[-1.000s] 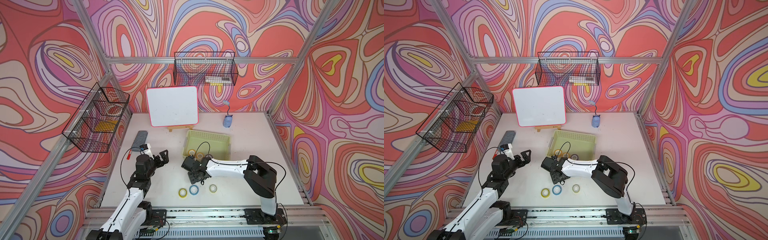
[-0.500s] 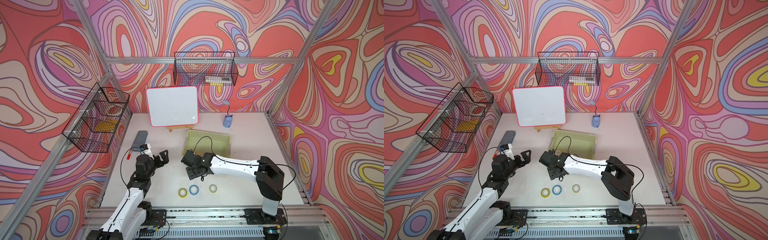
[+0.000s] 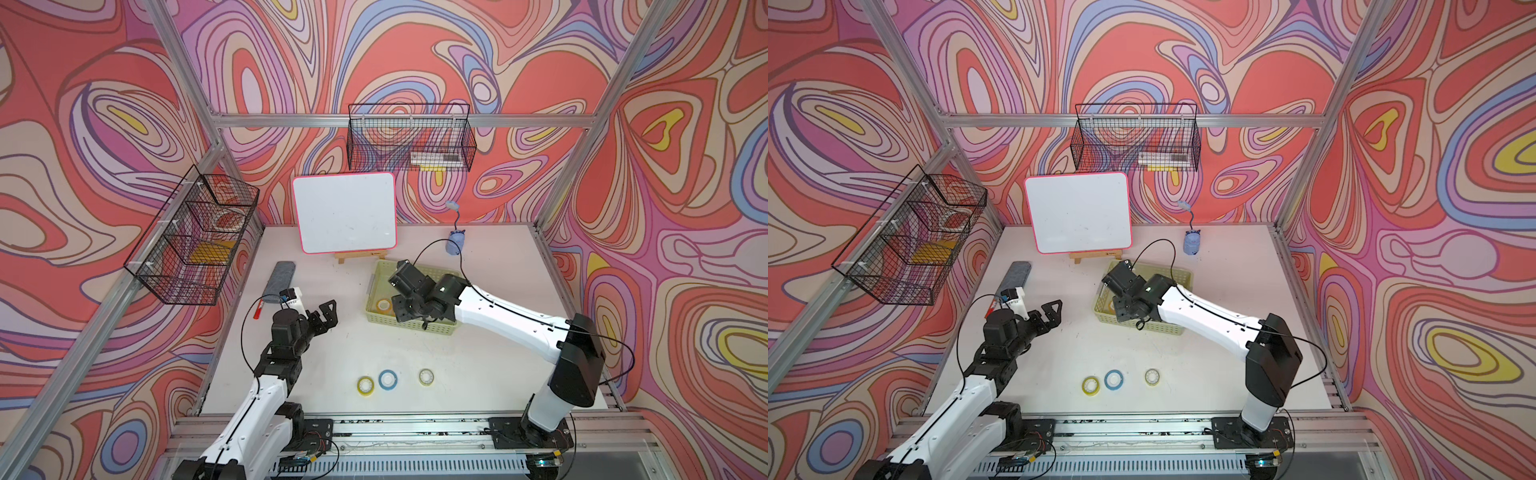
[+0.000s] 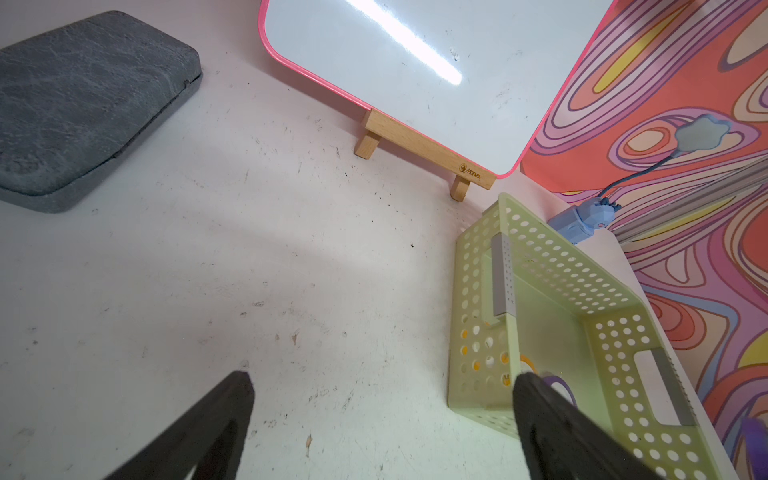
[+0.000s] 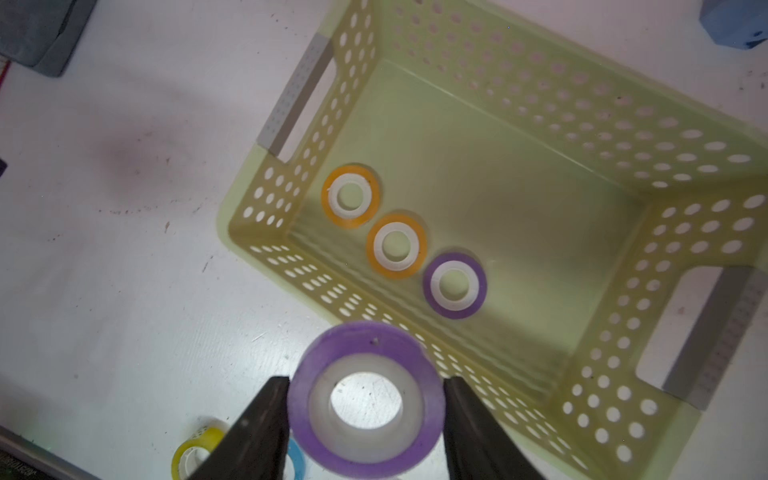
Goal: Put the transparent tape into the storage box
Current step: Pick up the tape at the center of the board, then place the tape in the storage box.
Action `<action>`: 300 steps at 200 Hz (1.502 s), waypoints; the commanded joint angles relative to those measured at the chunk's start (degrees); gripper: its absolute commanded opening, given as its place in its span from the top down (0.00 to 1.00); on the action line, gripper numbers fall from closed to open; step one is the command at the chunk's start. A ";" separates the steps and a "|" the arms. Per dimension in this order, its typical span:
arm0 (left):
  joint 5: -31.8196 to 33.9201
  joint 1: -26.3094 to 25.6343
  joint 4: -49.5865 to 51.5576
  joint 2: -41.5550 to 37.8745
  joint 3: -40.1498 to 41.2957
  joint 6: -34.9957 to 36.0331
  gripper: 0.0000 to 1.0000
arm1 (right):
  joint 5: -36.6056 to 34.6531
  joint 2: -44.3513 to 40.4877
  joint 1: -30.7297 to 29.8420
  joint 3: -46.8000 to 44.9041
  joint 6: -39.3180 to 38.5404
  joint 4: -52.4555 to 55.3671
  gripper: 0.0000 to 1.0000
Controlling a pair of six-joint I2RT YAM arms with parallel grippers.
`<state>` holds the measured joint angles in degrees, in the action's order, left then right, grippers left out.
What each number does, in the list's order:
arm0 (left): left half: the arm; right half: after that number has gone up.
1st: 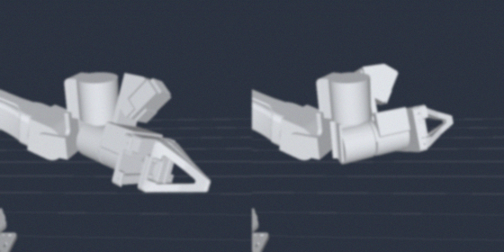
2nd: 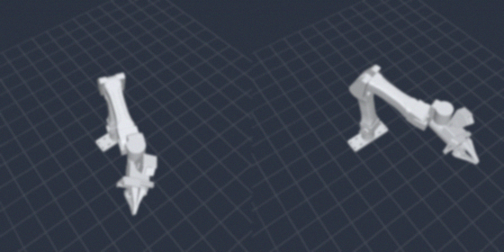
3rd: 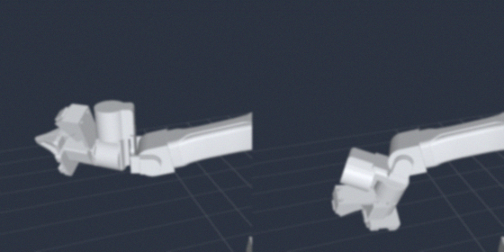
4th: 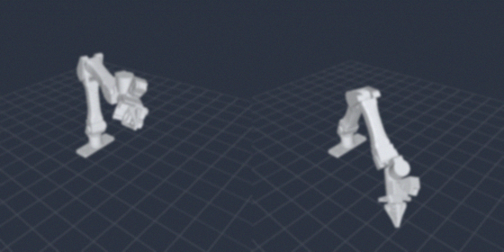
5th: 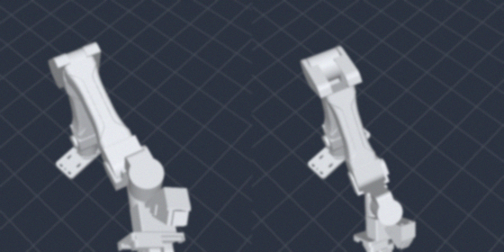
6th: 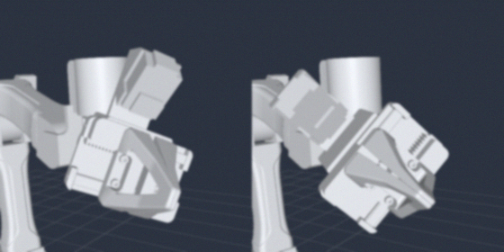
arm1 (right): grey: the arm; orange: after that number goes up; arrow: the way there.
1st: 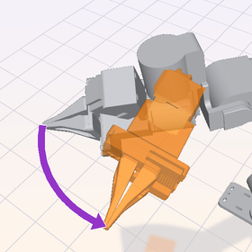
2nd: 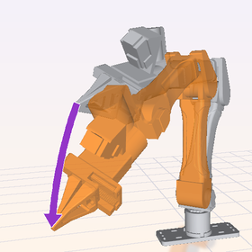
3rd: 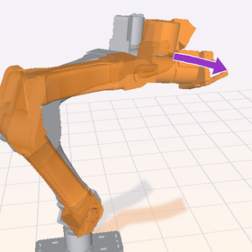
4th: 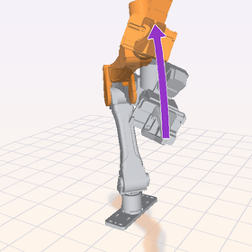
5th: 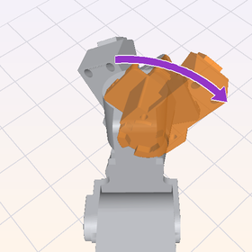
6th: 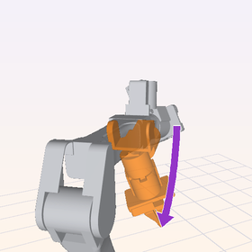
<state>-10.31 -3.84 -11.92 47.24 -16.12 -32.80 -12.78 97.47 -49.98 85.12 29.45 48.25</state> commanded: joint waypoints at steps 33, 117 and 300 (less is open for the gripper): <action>-0.07 -0.17 0.15 -0.31 0.48 0.63 0.01 | -1.99 0.25 8.25 -3.25 -5.03 1.50 0.43; 0.08 -0.16 0.50 -0.75 0.47 0.60 0.01 | 1.14 8.69 13.54 -2.57 -7.37 4.00 0.42; -0.15 -0.20 0.93 -1.36 0.39 0.61 0.01 | 1.98 16.42 14.62 2.60 -8.33 8.26 0.32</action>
<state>-10.31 -3.84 -11.90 46.92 -16.10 -32.80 -10.48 113.49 -35.64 85.78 21.26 55.53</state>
